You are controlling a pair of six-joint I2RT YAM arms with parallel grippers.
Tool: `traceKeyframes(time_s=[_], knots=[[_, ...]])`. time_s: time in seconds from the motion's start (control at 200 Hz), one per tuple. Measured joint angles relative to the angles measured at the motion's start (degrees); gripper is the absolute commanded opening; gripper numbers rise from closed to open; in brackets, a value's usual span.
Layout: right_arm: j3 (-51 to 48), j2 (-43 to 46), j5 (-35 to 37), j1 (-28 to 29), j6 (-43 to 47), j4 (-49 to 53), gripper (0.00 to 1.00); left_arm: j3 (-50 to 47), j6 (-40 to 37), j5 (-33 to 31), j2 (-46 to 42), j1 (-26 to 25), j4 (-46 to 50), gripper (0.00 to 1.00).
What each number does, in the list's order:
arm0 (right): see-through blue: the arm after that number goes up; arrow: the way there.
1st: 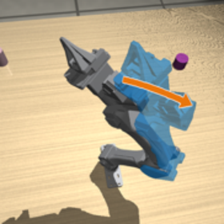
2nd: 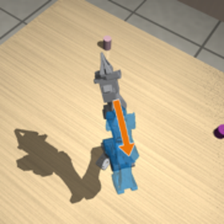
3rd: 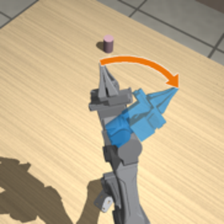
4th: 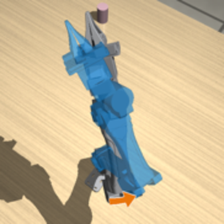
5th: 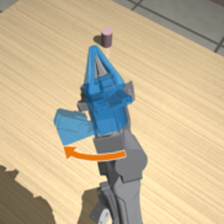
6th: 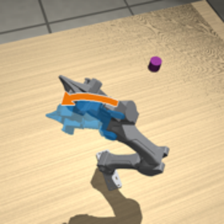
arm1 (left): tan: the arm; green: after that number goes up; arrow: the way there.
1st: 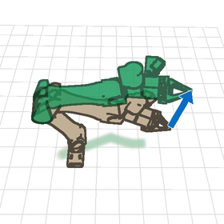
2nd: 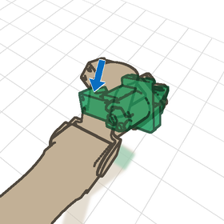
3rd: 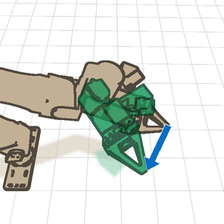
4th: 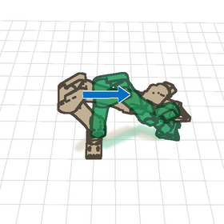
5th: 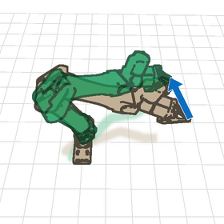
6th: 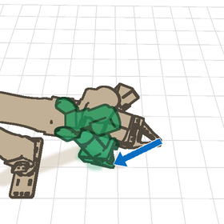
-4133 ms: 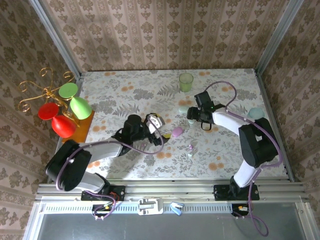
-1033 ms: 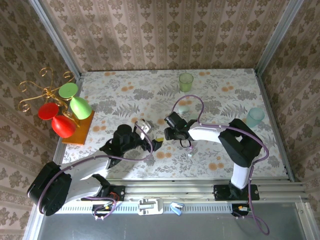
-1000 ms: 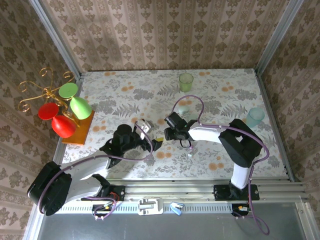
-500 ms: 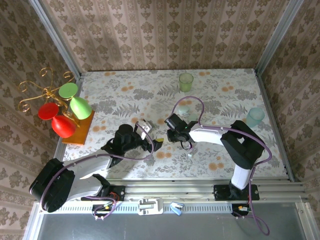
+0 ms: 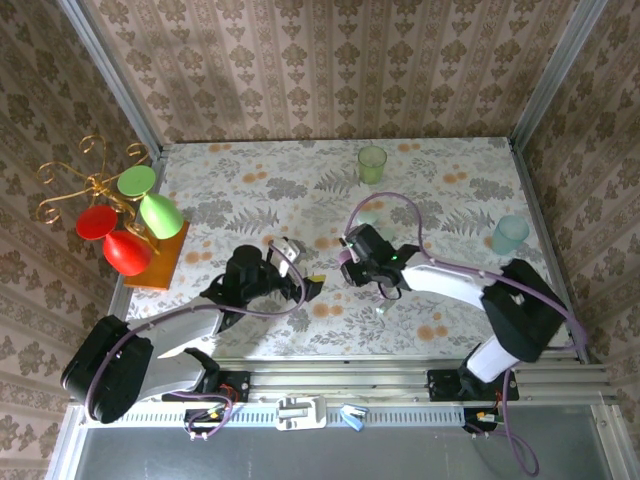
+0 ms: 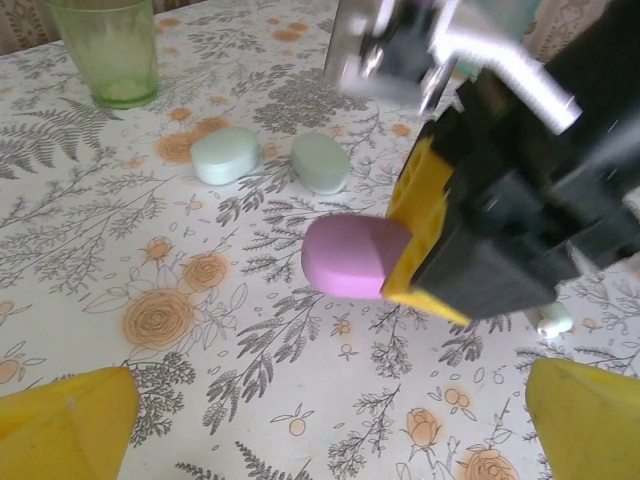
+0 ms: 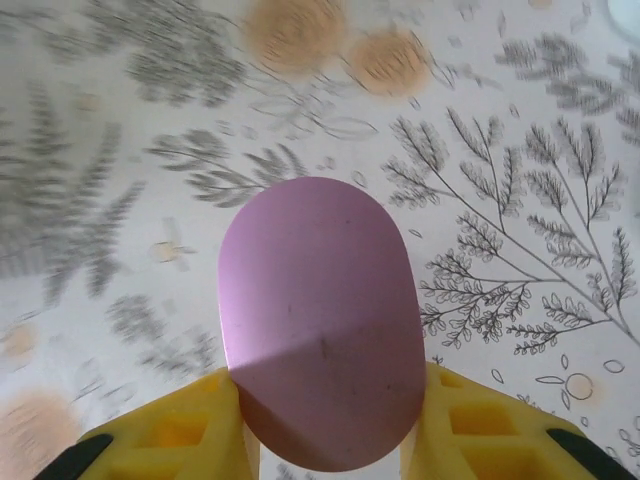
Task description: Insert the wireless bluetooth earbuds into the charging case
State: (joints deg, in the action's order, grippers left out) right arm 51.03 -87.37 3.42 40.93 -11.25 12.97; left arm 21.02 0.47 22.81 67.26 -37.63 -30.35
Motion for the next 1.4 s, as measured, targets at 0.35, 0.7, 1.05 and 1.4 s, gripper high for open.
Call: traceKeyframes(time_s=[0.35,0.7,1.05,1.4], knots=[[3.9,16.0,-18.0,-5.2,17.6,13.0,0.25,4.6,-1.5,14.9,2.5,1.7,-2.3,1.0],[10.6,17.9,-31.6,-5.2,25.2,23.3,0.24,8.0,-3.6,28.5,4.1,1.7,-3.3,0.84],[16.5,14.7,-37.9,-5.2,27.6,27.6,0.23,8.6,-3.2,35.8,3.9,1.7,-3.5,0.71],[18.7,11.1,-39.6,-5.0,28.9,29.8,0.22,8.6,-2.1,37.5,3.9,1.6,-5.4,0.63]])
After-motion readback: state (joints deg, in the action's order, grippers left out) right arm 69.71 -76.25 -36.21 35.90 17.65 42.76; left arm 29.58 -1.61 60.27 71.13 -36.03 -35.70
